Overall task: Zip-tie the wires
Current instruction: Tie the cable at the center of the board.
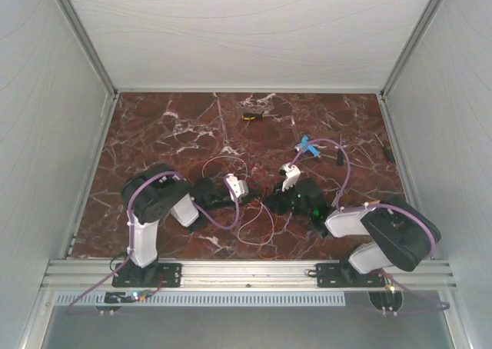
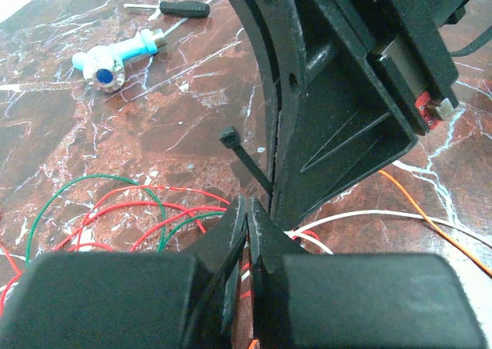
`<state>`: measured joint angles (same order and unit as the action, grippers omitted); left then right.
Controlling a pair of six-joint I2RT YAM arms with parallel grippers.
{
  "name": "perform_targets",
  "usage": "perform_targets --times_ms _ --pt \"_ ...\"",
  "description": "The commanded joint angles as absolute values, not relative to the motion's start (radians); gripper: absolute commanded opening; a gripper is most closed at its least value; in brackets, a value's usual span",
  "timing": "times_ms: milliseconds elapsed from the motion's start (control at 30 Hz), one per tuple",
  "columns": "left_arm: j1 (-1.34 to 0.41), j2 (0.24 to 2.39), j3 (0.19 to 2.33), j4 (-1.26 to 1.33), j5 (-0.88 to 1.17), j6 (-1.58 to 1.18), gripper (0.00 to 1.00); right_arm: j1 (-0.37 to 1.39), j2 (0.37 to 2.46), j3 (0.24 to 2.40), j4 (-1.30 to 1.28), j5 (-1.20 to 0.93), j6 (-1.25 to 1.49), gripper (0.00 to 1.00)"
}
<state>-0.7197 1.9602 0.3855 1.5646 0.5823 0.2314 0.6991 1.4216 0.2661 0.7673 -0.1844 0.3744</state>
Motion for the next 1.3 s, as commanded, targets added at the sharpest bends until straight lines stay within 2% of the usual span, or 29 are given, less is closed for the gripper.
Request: perform_targets --times_ms 0,933,1267 --pt "-0.718 1.962 0.405 1.688 0.584 0.206 0.0 0.704 1.445 0.302 0.849 -0.151 0.414 0.06" --pt "-0.742 1.972 0.39 1.688 0.504 0.216 0.0 0.68 1.464 0.27 0.974 -0.225 0.464 0.08" --pt "-0.742 1.965 0.387 1.687 0.505 0.212 0.0 0.681 1.493 0.297 0.934 -0.187 0.455 0.1"
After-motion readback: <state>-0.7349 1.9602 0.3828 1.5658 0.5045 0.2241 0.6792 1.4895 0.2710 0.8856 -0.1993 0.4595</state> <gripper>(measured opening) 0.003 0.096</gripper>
